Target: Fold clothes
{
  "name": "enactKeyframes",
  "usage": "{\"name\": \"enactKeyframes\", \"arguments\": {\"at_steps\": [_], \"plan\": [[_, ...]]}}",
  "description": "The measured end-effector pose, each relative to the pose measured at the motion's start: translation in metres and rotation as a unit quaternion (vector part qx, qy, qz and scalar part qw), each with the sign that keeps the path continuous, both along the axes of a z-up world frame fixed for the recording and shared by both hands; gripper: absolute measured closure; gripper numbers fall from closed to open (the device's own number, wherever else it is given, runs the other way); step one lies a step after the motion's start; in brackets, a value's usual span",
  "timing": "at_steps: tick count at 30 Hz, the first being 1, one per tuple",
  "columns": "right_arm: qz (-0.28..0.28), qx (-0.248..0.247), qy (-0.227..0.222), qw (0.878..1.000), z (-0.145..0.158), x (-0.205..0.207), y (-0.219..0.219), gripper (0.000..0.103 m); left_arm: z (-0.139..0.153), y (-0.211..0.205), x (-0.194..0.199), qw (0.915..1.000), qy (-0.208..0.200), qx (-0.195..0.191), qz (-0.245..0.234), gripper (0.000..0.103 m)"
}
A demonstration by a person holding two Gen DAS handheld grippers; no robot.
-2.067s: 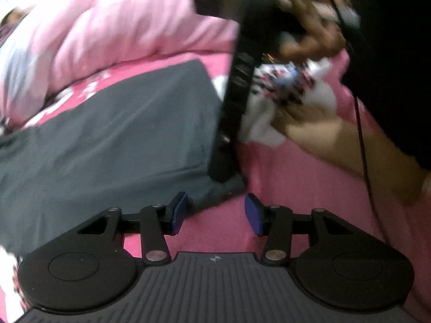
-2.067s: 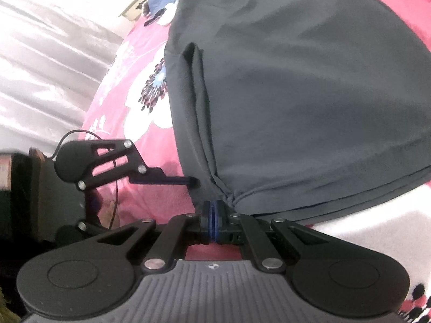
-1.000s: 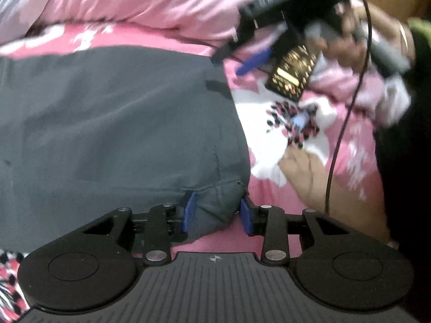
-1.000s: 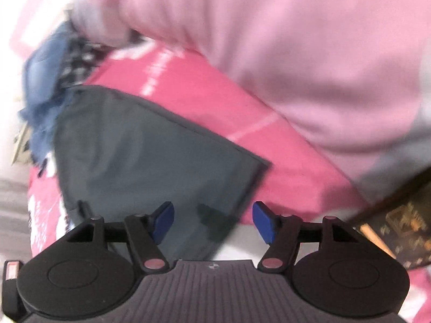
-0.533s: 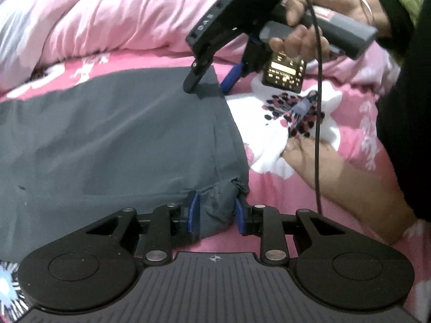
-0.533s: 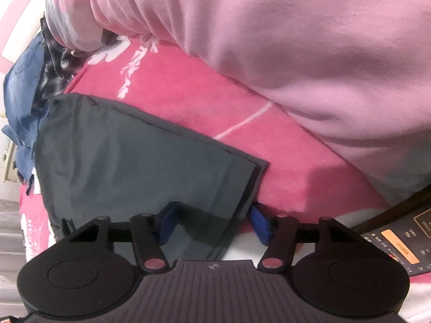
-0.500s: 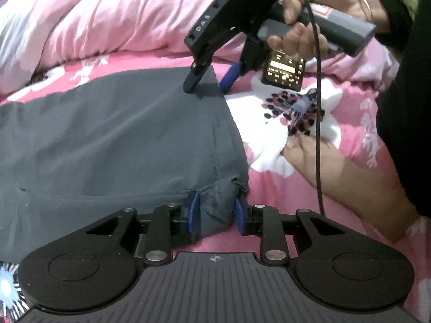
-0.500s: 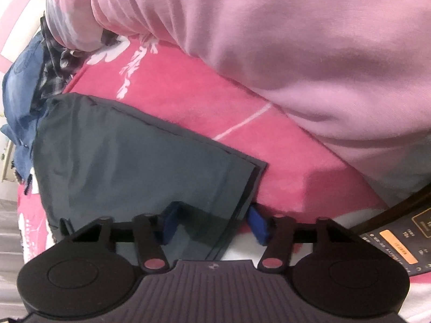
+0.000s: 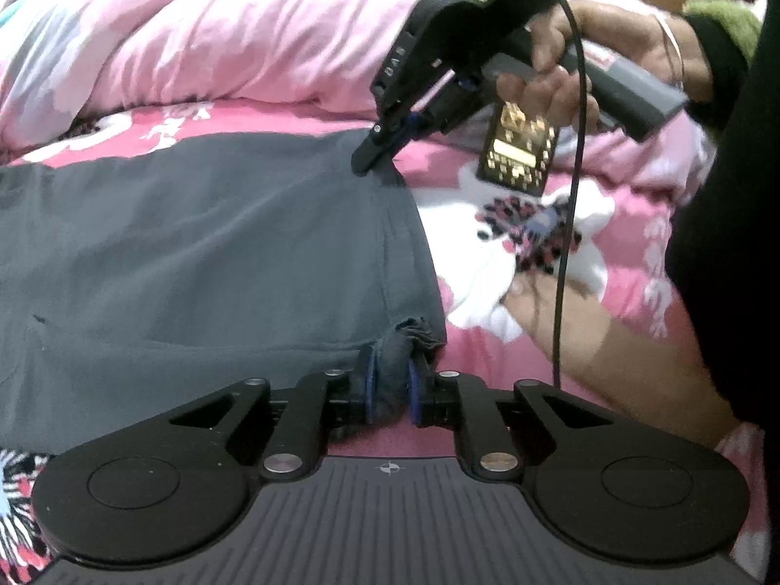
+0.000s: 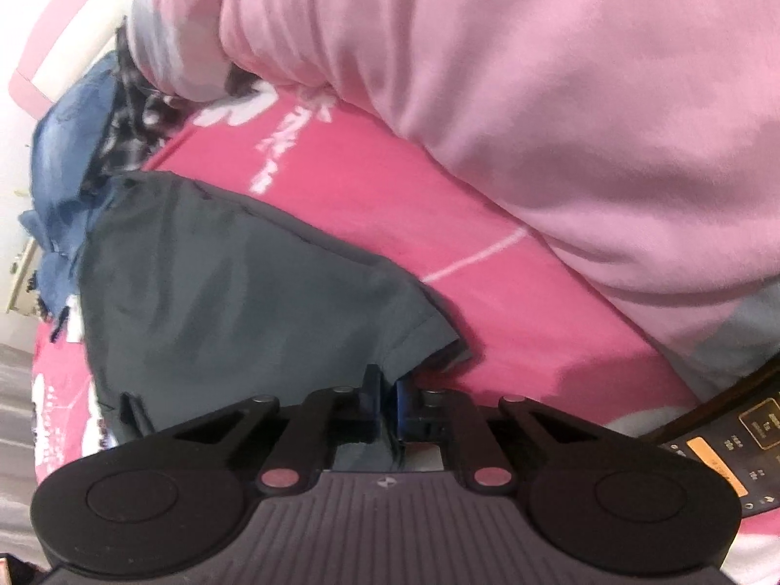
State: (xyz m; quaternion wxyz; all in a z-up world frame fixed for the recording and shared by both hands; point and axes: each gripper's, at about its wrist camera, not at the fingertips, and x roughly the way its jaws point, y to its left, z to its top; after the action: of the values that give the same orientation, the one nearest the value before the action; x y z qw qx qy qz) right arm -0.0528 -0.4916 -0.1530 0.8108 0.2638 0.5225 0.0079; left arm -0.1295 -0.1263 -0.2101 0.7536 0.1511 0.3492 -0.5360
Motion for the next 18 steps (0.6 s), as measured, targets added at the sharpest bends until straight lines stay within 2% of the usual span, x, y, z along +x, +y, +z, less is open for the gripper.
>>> {"name": "enactKeyframes", "arguments": {"at_steps": [5, 9, 12, 15, 18], "plan": [[-0.003, 0.036, -0.014, 0.999, 0.016, 0.007, 0.003, 0.096, 0.009, 0.013, 0.012, 0.9985, 0.026, -0.037, 0.031, 0.091], [-0.003, 0.072, -0.026, 0.997, 0.027, 0.017, 0.008, 0.096, 0.013, 0.031, 0.033, 0.9900, 0.084, -0.082, 0.078, 0.091], [0.000, 0.088, -0.035, 0.995, 0.036, 0.028, 0.015, 0.096, 0.016, 0.047, 0.049, 0.9777, 0.130, -0.119, 0.115, 0.091], [0.009, 0.097, -0.046, 0.994, 0.046, 0.042, 0.024, 0.096, 0.019, 0.066, 0.067, 0.9601, 0.169, -0.161, 0.154, 0.091], [0.023, 0.097, -0.056, 0.993, 0.057, 0.061, 0.037, 0.096, 0.022, 0.083, 0.086, 0.9444, 0.190, -0.191, 0.188, 0.091]]}}
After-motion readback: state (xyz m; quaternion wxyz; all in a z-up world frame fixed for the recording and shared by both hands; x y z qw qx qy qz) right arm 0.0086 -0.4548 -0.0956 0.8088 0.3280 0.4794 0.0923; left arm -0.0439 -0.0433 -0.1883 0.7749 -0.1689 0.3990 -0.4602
